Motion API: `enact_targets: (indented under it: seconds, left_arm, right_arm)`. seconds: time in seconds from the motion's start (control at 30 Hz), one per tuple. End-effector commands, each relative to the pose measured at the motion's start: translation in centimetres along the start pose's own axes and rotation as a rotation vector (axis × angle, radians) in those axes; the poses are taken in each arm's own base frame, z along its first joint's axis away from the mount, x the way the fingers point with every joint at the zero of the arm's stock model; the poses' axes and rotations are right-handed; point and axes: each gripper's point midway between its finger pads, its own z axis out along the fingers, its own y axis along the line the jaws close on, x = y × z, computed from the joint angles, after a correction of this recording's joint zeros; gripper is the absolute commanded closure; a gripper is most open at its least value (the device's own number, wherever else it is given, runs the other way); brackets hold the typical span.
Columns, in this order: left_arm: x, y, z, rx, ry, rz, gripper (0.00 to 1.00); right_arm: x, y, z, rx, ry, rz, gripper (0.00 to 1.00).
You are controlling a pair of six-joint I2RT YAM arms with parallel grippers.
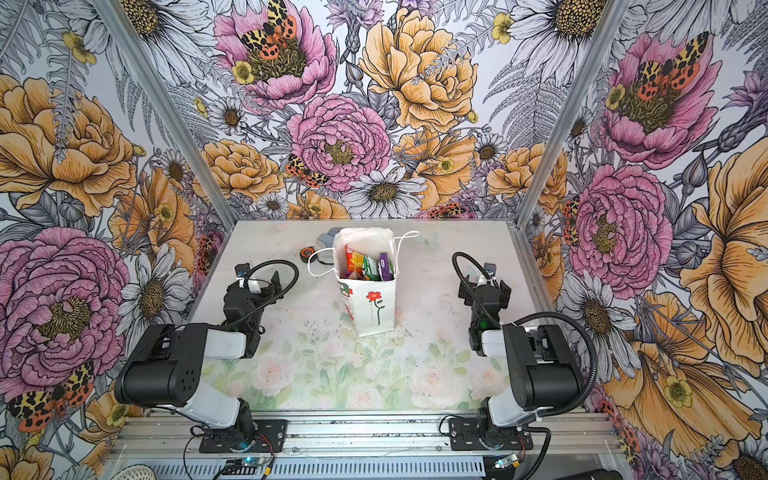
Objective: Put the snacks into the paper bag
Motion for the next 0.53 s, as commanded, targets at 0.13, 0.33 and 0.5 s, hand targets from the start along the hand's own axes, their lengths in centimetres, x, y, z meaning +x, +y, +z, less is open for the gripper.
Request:
enact_targets:
  seconds: [0.13,0.33,0.5]
  left_arm:
    - [-0.10,0.05,-0.04,0.006,-0.003,-0.013,0.01]
    - [-0.14,0.06,-0.06,0.005,-0.005,-0.015,0.01]
    - [-0.12,0.01,-0.06,0.007,-0.004,-0.013,0.01]
  right_arm:
    - [-0.44,0.12,0.02,-0.008,-0.018,0.025,0.00]
    - [-0.48,0.15,0.21,-0.018,-0.014,0.030,0.00]
    - [-0.50,0.12,0.08,-0.018,-0.020,0.031,0.00]
